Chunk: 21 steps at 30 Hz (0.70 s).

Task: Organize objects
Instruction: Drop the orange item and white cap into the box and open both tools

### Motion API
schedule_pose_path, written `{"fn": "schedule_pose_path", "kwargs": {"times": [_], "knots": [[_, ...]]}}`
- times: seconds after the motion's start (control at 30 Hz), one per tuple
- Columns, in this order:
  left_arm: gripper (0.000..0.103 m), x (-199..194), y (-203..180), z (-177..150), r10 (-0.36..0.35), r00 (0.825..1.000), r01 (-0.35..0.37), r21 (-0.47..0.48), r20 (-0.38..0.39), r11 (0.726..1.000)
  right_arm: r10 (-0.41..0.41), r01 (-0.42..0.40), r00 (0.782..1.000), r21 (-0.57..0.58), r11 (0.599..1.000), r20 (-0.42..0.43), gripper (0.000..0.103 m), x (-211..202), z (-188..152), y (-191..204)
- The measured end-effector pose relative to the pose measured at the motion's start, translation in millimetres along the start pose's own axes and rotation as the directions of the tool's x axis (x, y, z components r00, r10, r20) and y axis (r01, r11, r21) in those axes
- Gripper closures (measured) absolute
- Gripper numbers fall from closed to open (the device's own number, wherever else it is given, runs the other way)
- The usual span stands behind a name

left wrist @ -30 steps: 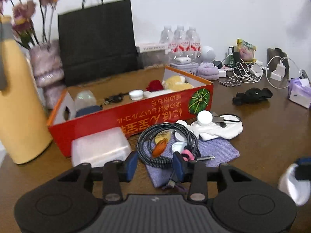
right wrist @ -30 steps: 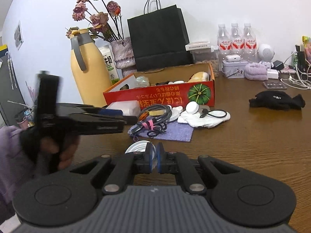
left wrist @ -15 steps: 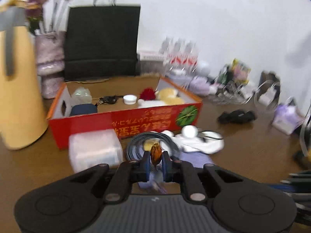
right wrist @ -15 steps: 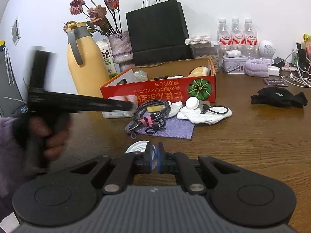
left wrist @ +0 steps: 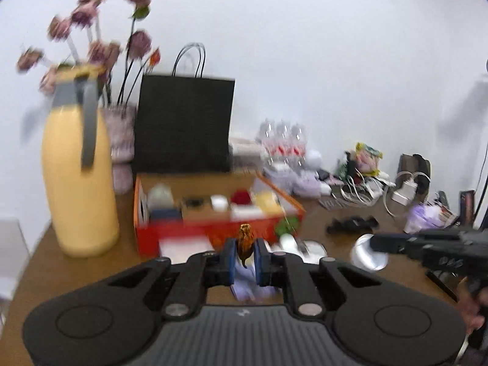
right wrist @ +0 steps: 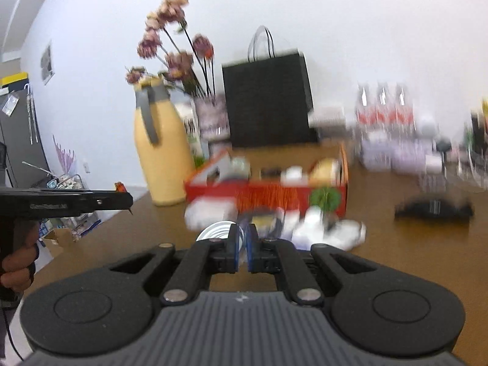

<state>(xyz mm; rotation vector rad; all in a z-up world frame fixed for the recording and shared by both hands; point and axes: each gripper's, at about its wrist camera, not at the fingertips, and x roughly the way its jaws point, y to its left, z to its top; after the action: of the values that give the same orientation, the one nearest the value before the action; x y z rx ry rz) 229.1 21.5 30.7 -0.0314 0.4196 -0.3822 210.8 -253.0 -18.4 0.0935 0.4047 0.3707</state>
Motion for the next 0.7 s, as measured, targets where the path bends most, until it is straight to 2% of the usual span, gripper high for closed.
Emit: {"fn": "schedule_pose_path", "kwargs": {"times": [0.1,0.17,0.23,0.27,0.33,0.4,0.5,0.53,0.57,0.63,0.7], "knots": [[0.092,54.2,25.4,51.6,-0.027,0.999,0.025,-0.064,-0.032,0.998,0.007,-0.005,0.999,-0.051,0.999,0.036,0.098,29.0,46.1,-12.9],[0.092,104.2,40.2,82.1,-0.009,0.996,0.002,-0.092,-0.085,0.996,0.021,-0.021,1.000,-0.040,0.999,0.020,0.098,64.1,77.7,-26.3],[0.092,160.7,53.3,101.5,0.024,0.988,-0.036,-0.076,-0.153,0.996,0.009,-0.010,0.999,-0.043,0.999,-0.032,0.098,117.6,107.1,-37.6],[0.092,184.1,62.5,105.9,0.038,0.982,-0.058,-0.101,-0.184,0.993,-0.003,0.000,0.998,-0.049,0.999,-0.058,0.098,141.5,115.9,-41.8],[0.092,240.8,85.7,111.1,0.043,0.958,-0.091,-0.158,-0.284,0.983,-0.020,0.017,0.989,-0.023,1.000,-0.149,0.098,206.0,132.1,-54.4],[0.092,289.5,101.3,110.0,0.061,0.933,-0.128,-0.169,-0.354,0.977,-0.021,0.027,0.968,0.023,0.999,-0.249,0.098,264.3,134.9,-66.4],[0.092,339.6,117.3,100.6,0.113,0.898,-0.195,-0.156,-0.426,0.968,-0.039,0.061,0.929,0.049,0.997,-0.367,0.098,341.3,127.7,-74.6],[0.085,349.5,119.9,98.3,0.119,0.892,-0.205,-0.155,-0.437,0.966,-0.045,0.072,0.917,0.052,0.996,-0.397,0.098,360.0,123.2,-76.8],[0.080,355.5,123.0,95.9,0.119,0.890,-0.210,-0.163,-0.441,0.964,-0.046,0.075,0.903,0.053,0.996,-0.428,0.097,380.1,118.3,-77.4],[0.066,355.4,125.2,92.4,0.101,0.905,-0.199,-0.203,-0.412,0.959,-0.098,0.122,0.890,0.027,0.992,-0.446,0.095,404.6,108.3,-78.4],[0.064,352.2,123.4,92.3,0.098,0.909,-0.188,-0.187,-0.405,0.964,-0.153,0.194,0.877,0.045,0.980,-0.455,0.090,413.3,106.4,-84.0]]}}
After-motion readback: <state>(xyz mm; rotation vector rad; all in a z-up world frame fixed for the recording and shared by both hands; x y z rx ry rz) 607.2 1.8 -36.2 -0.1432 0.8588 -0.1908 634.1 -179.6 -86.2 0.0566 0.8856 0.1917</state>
